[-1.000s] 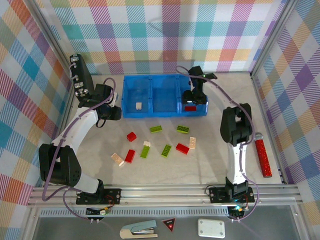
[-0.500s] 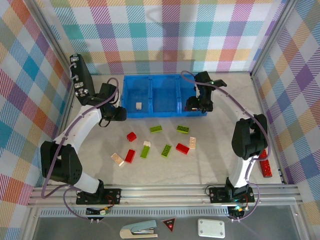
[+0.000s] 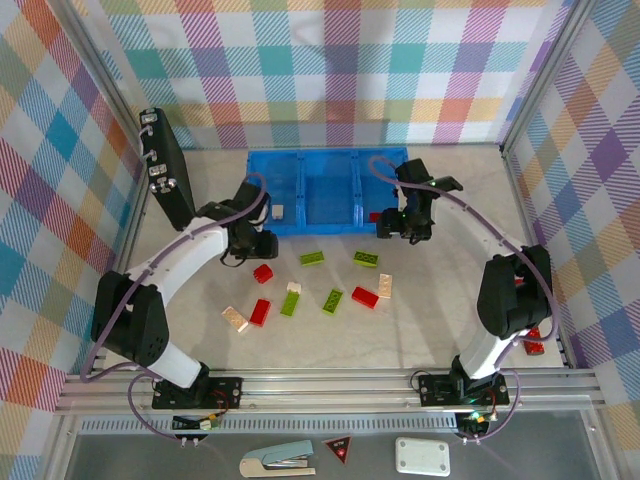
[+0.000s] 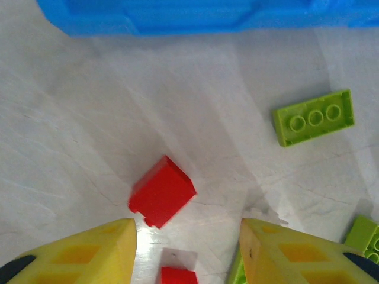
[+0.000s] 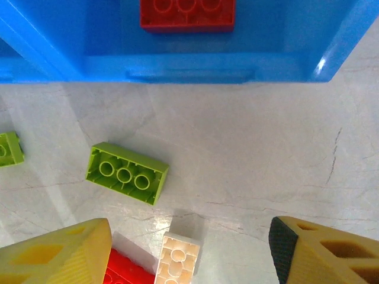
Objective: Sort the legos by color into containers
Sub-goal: Pick up the lego from the center of the table.
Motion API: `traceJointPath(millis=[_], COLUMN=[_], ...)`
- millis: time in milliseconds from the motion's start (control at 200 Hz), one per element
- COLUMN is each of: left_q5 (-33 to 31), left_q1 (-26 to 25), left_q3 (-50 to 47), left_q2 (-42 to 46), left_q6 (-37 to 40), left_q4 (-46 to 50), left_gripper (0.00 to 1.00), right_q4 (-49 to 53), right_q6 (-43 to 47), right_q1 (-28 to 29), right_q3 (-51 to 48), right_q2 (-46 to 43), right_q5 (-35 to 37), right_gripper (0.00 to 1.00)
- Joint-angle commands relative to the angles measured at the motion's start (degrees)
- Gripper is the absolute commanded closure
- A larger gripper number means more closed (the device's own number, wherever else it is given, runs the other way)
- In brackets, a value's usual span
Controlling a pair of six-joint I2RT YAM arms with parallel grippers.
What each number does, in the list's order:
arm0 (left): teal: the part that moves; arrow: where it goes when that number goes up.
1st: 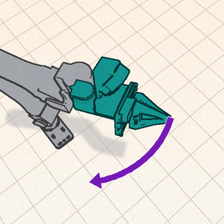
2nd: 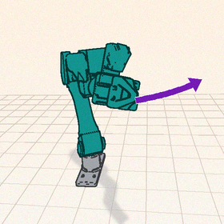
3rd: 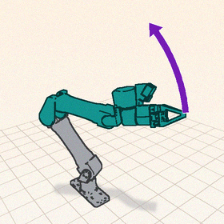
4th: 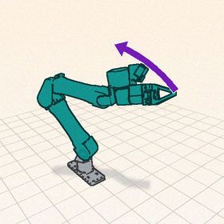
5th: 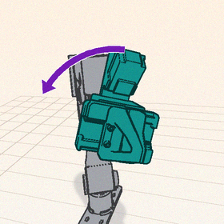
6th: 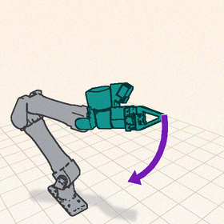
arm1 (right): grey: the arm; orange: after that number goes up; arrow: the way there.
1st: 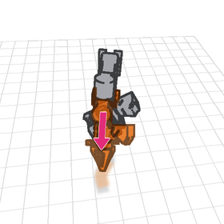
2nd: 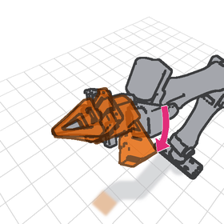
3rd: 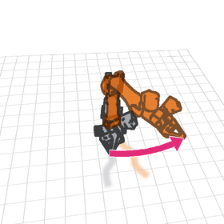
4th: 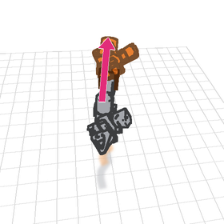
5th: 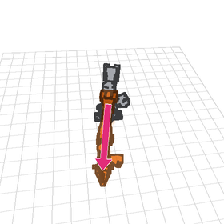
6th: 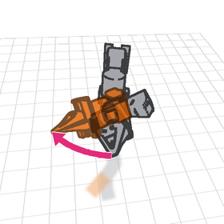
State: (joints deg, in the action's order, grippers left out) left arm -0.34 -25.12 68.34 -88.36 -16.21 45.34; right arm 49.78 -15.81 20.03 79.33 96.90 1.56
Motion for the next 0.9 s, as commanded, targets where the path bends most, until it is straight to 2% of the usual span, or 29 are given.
traceJointPath(millis=[0,155,305,895], left_q5=[-1.1,-2.6,-3.9,-3.4], left_q1=[-3.9,-9.3,-12.5,-16.8], left_q3=[-1.6,-2.9,-3.6,-2.5], left_q2=[-0.5,-1.0,-2.1,-11.2], left_q6=[-5.0,-8.5,-10.3,-9.9], left_q4=[-0.9,-1.5,-1.5,-3.4], left_gripper=[0.51,0.51,0.51,0.51], right_q4=[-0.7,-0.7,-0.5,0.4], right_q6=[-0.7,-0.5,-0.3,0.1], right_q1=[0.6,0.6,0.6,0.6], right_q3=[-1.6,-2.7,-3.1,-4.9], right_q2=[-2.5,-3.4,-4.2,-6.7], right_q5=[-1.1,-1.0,-0.8,0.3], right_gripper=[0.28,0.28,0.29,0.28])
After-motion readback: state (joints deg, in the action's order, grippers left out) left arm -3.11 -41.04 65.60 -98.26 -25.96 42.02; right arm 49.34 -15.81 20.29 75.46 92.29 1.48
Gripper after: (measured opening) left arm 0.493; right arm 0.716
